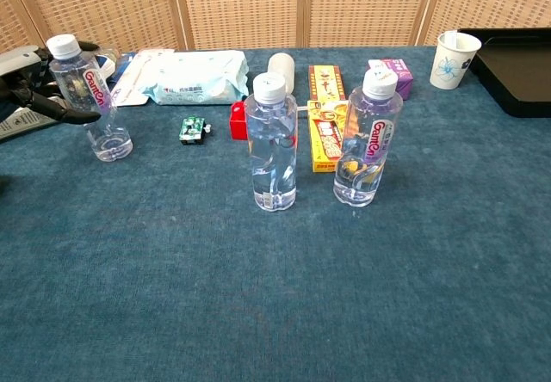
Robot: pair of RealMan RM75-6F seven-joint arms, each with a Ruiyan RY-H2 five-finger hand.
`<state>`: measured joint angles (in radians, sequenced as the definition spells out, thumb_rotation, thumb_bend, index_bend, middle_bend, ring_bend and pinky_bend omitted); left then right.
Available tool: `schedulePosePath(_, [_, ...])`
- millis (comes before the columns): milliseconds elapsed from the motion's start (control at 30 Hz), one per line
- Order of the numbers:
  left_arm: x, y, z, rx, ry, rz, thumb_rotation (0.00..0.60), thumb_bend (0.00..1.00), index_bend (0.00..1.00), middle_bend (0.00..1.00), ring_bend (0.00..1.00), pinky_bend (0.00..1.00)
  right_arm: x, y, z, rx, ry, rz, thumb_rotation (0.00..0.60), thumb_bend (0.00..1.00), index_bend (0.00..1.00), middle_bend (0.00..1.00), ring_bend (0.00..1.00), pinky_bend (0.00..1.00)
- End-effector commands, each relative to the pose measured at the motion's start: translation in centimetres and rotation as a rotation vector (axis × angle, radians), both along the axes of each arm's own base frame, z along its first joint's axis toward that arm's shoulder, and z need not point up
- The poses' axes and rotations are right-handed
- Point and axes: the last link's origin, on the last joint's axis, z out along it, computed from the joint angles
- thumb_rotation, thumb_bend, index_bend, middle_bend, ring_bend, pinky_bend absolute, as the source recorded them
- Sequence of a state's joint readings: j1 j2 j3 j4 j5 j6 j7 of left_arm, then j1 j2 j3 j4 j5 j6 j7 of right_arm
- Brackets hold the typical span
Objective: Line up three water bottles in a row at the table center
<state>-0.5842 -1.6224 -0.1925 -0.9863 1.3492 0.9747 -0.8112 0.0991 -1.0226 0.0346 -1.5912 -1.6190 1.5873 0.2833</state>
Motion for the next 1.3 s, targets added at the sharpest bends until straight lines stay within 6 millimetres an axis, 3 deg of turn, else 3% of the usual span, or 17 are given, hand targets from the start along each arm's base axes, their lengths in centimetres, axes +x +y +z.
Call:
schedulePosePath(33, [-0.1,0.0,-0.4,0.013,0.012,0.019,0.6,0.31,0.3,0.26,0.21,0.43,0.1,0.0,0.0,0.001,-0.003,0.003,0.6,0.02,0.11,0.13,0.11,0.1])
schedulePosePath(167, [-0.1,0.0,-0.6,0.017,0.013,0.027,0.6,0.32,0.36,0.3,0.25,0.44,0.1,0.1,0.0,0.002,-0.006,0.007,0.6,0.02,0.11,0.13,0.11,0.1])
schedulePosePath(400, [0.1,-0.7,0.0,0.031,-0.006,-0.005,0.6,0.32,0.37,0.31,0.25,0.44,0.1,0.0,-0.2,0.007,-0.005,0.006,0.6,0.02,0.11,0.13,0.11,0.1])
schedulePosePath(800, [3.7,-3.1,2.6,-0.067,-0.004,-0.164,0.6,0.31,0.38,0.32,0.26,0.43,0.2,0.0,-0.1,0.004,-0.009,0.006,0.6,0.02,0.11,0.13,0.11,0.1])
schedulePosePath(1300, [9.3,-3.8,0.0,-0.235,0.076,-0.268,0.6,0.3,0.38,0.33,0.28,0.43,0.1,0.1,0.2,-0.002,-0.021,0.012,0.6,0.02,0.11,0.13,0.11,0.1])
